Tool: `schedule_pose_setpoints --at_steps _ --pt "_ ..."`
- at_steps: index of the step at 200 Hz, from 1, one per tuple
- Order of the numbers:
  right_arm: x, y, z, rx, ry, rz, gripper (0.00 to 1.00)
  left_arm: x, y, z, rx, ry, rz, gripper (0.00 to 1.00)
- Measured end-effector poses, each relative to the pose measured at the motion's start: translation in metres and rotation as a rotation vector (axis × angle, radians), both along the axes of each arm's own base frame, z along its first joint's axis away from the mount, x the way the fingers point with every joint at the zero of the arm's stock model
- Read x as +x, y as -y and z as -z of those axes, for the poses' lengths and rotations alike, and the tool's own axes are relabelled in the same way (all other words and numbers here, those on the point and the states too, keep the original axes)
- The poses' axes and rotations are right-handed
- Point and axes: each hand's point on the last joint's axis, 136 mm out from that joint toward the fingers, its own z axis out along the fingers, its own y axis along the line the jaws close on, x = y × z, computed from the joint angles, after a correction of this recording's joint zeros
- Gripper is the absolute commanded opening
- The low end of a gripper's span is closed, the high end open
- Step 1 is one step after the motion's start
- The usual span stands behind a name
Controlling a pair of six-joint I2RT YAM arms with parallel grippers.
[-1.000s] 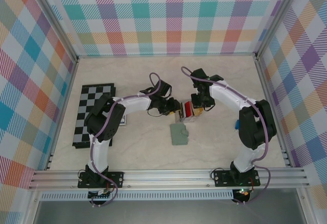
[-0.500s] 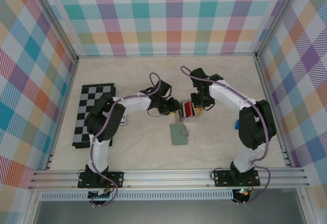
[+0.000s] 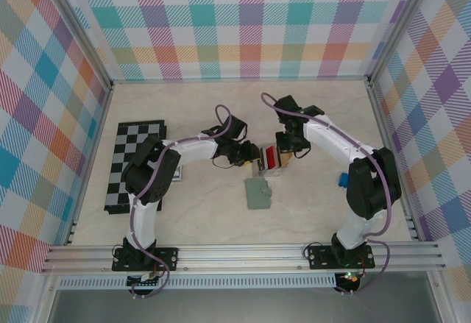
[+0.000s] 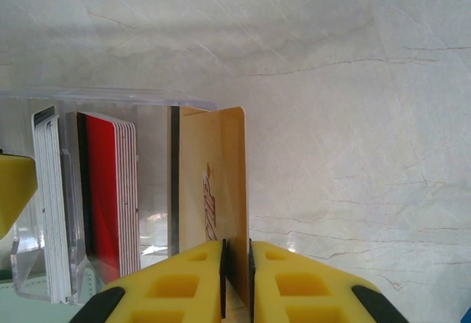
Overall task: Put the credit cards into the card holder
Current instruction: Pick up the credit card from the storage box, then open the card holder at the bottom-center of the table.
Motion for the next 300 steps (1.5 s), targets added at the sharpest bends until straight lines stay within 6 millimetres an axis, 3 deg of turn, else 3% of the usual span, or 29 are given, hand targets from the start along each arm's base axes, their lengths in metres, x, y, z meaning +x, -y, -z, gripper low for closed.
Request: schedule_pose_setpoints --at_steps 52,89,132,149,173,199,218,247,286,300 --pt "-0.005 -0.014 -0.016 0.094 0.012 -0.014 0.06 0.0 0.0 0.0 0.0 0.001 0.0 0.36" --pt "-0.008 -0.022 -0.041 0.197 0.077 0.003 0.04 0.0 -0.001 0.0 0.003 0.0 -0.006 0.41" --pt "-0.019 -0.025 -0.06 0.323 0.147 0.029 0.02 -0.003 -0.013 -0.011 0.021 0.028 -0.041 0.59" --pt "-0.024 -0.024 -0.069 0.395 0.17 0.048 0.02 -0.006 -0.021 -0.029 0.017 0.068 -0.062 0.67" --pt "-0.028 -0.024 -0.084 0.536 0.207 0.076 0.03 -0.011 -0.029 -0.072 -0.037 0.151 -0.086 0.78" --pt "-0.036 -0.035 -0.096 0.687 0.22 0.072 0.04 -0.016 -0.023 -0.121 -0.194 0.241 -0.083 0.84" --pt "-0.041 -0.045 -0.101 0.777 0.206 0.06 0.04 -0.019 -0.009 -0.144 -0.331 0.257 -0.059 0.84" --pt "-0.043 -0.058 -0.106 0.883 0.183 0.053 0.04 -0.024 0.004 -0.161 -0.452 0.246 -0.02 0.8" --pt "-0.039 -0.061 -0.115 1.006 0.162 0.068 0.05 -0.028 0.016 -0.182 -0.57 0.252 0.027 0.52" --pt "-0.037 -0.06 -0.117 1.047 0.156 0.076 0.06 -0.029 0.018 -0.186 -0.591 0.25 0.038 0.47"
